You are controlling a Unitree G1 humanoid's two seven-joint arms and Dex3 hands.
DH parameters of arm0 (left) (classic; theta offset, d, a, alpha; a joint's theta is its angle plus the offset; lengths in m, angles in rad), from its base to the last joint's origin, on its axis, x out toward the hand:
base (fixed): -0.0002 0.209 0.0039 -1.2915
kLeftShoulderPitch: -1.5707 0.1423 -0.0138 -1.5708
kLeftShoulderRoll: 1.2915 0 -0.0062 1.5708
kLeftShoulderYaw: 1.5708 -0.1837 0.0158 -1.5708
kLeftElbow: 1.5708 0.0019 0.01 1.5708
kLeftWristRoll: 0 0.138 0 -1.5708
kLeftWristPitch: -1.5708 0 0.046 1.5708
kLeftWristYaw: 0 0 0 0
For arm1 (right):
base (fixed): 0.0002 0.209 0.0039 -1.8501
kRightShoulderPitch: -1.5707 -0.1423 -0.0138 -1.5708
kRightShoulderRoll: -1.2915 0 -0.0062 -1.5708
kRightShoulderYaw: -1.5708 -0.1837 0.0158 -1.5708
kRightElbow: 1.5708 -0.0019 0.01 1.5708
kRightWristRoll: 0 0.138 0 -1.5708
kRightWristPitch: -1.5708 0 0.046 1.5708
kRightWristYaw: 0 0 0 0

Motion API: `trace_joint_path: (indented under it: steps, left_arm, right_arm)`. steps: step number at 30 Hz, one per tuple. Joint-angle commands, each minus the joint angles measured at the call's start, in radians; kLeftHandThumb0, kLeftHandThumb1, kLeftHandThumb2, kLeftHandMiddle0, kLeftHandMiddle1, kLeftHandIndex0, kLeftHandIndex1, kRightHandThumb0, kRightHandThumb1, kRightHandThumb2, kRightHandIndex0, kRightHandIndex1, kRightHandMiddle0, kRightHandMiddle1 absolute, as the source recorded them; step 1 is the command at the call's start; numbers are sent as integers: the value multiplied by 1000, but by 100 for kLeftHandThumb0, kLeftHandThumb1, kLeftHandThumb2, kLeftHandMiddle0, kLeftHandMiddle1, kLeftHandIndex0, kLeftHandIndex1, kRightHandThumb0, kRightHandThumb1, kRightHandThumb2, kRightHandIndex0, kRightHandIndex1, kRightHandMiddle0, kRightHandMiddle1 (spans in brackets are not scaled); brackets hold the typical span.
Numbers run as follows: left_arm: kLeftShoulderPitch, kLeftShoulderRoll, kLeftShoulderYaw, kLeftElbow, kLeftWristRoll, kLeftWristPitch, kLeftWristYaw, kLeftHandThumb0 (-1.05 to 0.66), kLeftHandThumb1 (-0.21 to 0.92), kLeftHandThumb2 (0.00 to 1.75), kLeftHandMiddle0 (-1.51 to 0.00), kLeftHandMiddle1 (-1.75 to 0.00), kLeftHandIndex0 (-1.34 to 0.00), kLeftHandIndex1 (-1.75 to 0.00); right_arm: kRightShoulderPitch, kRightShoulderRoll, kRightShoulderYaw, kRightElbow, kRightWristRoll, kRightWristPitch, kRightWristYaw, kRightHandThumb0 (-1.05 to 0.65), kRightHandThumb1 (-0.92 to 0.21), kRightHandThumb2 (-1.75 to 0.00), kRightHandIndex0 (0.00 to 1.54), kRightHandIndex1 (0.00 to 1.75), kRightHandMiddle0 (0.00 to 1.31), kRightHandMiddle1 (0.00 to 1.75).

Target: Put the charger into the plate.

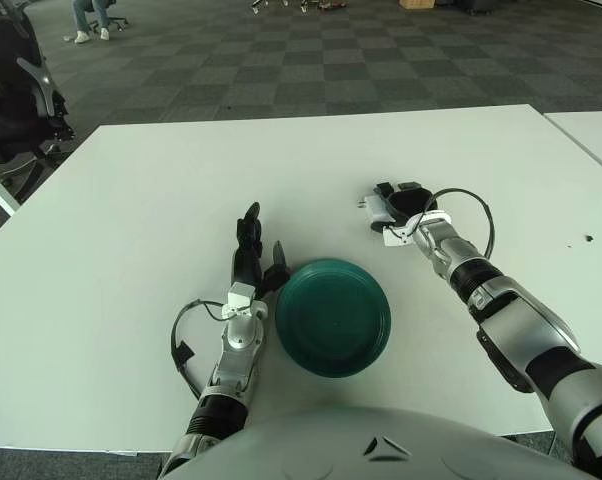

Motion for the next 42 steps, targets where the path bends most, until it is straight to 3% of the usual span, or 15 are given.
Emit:
trace_joint_path:
  steps: [1, 8, 11, 12, 15, 18, 24, 33, 42]
  left_arm:
    - [122, -6, -16, 203, 37, 37, 9, -104, 92, 102, -18, -1, 0, -42]
    - [118, -11, -7, 214, 24, 25, 2, -102, 92, 102, -22, -2, 0, -53]
    - [117, -10, -4, 216, 15, 21, -13, -100, 92, 103, -24, -3, 0, -60]
    - [117, -10, -5, 215, 13, 21, -16, -100, 92, 103, -24, -3, 0, -61]
    - [117, -7, -8, 208, 14, 28, -22, -100, 92, 103, -24, -3, 0, -62]
    - [118, -5, -10, 203, 15, 31, -26, -100, 92, 104, -24, -3, 0, -62]
    - [116, -6, -10, 201, 18, 37, -23, -100, 92, 104, -25, -3, 0, -63]
    - [107, -11, -2, 218, 11, 35, -21, -99, 92, 104, -26, -3, 0, -67]
    - [104, -22, -1, 222, 6, 31, -19, -97, 92, 104, -26, -2, 0, -68]
  right_arm:
    - [110, -1, 34, 66, 36, -46, 52, -74, -92, -71, 41, 7, 0, 67]
    - [124, -23, 29, 68, 75, -90, 39, -72, -92, -65, 49, 19, 0, 88]
    - [128, -31, 26, 74, 89, -110, 12, -68, -92, -62, 38, 105, 3, 128]
    - [130, -33, 26, 79, 93, -115, 4, -67, -92, -62, 38, 124, 5, 137]
    - [131, -33, 20, 120, 107, -127, -21, -52, -91, -58, 45, 148, 14, 157]
    - [129, -30, 26, 152, 107, -134, -45, -42, -82, -67, 57, 165, 24, 169]
    - [124, -40, 76, 175, 68, -160, -123, -39, -70, -82, 76, 174, 33, 174]
    - [91, -83, 162, 164, 21, -231, -183, -40, -61, -95, 89, 175, 39, 175]
    - [-16, -141, 130, 136, 74, -309, -150, -41, -58, -98, 92, 175, 41, 175]
